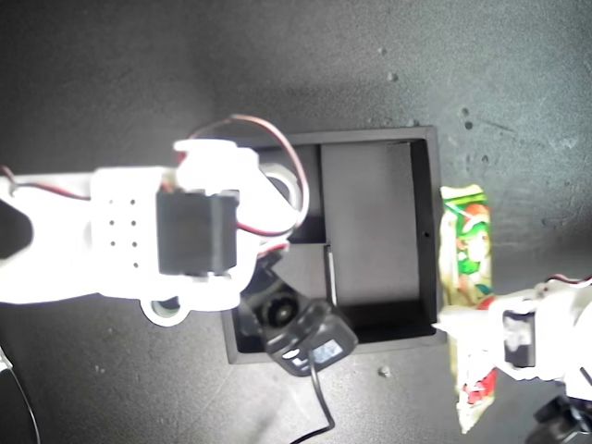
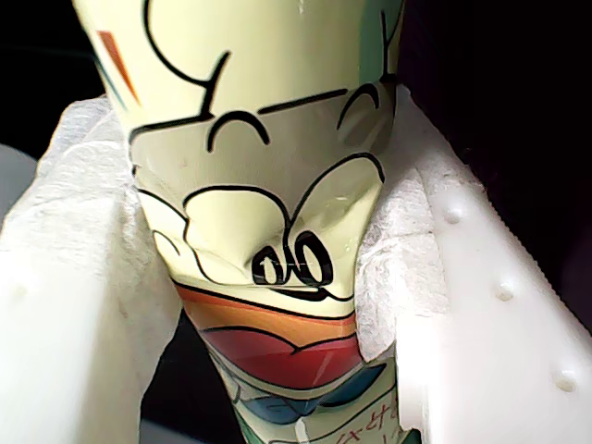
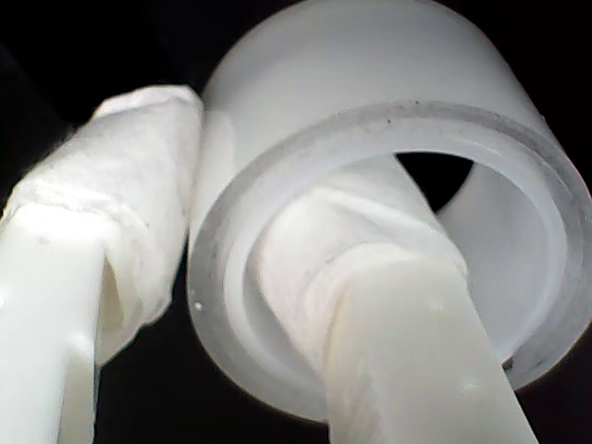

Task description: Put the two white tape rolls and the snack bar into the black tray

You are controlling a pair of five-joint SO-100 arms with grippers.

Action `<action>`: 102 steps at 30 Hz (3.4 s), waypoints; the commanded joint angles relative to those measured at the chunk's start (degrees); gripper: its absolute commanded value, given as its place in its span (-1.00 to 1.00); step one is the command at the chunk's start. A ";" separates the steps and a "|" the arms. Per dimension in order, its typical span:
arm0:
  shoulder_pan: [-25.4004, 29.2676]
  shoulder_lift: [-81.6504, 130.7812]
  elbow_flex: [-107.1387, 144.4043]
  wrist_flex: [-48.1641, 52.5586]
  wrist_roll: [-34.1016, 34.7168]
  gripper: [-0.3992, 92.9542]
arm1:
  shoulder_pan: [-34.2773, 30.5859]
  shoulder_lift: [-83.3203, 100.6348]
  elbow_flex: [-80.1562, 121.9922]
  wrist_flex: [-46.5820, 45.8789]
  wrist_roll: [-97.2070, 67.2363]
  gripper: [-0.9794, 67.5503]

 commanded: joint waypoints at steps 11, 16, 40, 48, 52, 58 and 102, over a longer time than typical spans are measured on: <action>0.26 0.79 -2.99 1.05 -0.18 -0.99 | 1.85 -21.01 -30.41 6.24 -2.72 -0.83; 1.14 3.25 -2.29 1.05 0.09 -0.61 | 1.85 -21.01 -32.08 11.69 -2.20 -0.03; 25.14 72.07 83.14 -32.08 -26.28 -0.65 | 16.08 21.45 -11.25 33.31 37.35 -0.98; 27.60 68.82 93.96 -44.91 -28.30 -0.65 | 23.47 60.82 36.39 16.08 46.85 -0.99; 27.07 65.83 95.19 -48.43 -27.86 -0.65 | 21.97 69.26 47.99 12.92 50.62 -0.99; 28.04 63.37 96.24 -52.21 -28.74 -0.65 | 20.83 72.07 55.72 10.55 54.23 -0.99; 24.17 45.35 94.57 -59.85 -27.25 -0.78 | 22.41 112.50 96.50 4.92 59.59 -0.99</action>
